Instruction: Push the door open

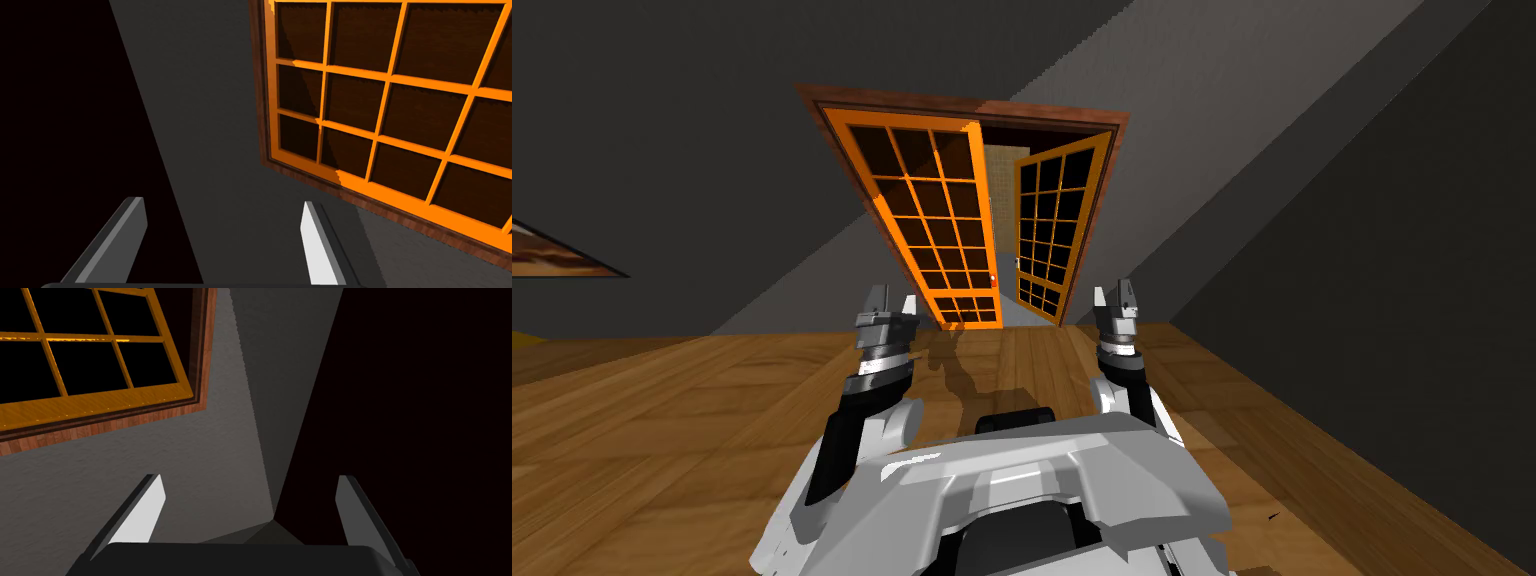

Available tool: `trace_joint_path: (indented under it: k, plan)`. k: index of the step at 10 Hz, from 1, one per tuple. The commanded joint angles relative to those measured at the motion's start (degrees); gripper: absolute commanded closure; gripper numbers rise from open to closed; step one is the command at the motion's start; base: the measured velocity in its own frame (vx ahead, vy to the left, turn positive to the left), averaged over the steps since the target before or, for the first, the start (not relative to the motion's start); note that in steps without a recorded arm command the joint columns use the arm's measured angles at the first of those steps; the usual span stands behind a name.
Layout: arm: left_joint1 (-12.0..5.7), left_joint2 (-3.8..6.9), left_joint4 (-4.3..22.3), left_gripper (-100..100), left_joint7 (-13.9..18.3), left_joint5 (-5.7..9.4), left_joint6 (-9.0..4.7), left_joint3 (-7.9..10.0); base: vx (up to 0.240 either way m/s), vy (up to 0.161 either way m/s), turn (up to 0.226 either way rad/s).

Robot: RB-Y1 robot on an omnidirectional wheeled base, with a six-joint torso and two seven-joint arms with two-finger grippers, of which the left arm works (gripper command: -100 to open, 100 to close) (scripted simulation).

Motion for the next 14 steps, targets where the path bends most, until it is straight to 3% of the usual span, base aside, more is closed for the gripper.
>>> trace_joint_path:
  k: [1,6,9,14]
  plan:
    - [-0.12,0.56,1.7,-100,1.3,1.69,-1.08,-0.32,0.052,-0.001,-0.169]
    - [-0.50,1.95,7.2,-100,5.5,7.08,-4.51,-1.33,0.140,0.038,-0.161]
    - [-0.81,2.79,11.6,-100,8.8,11.41,-7.26,-2.14,0.123,0.038,-0.186]
    - [-1.16,3.58,16.7,-100,12.7,16.43,-10.46,-3.08,0.099,0.039,-0.147]
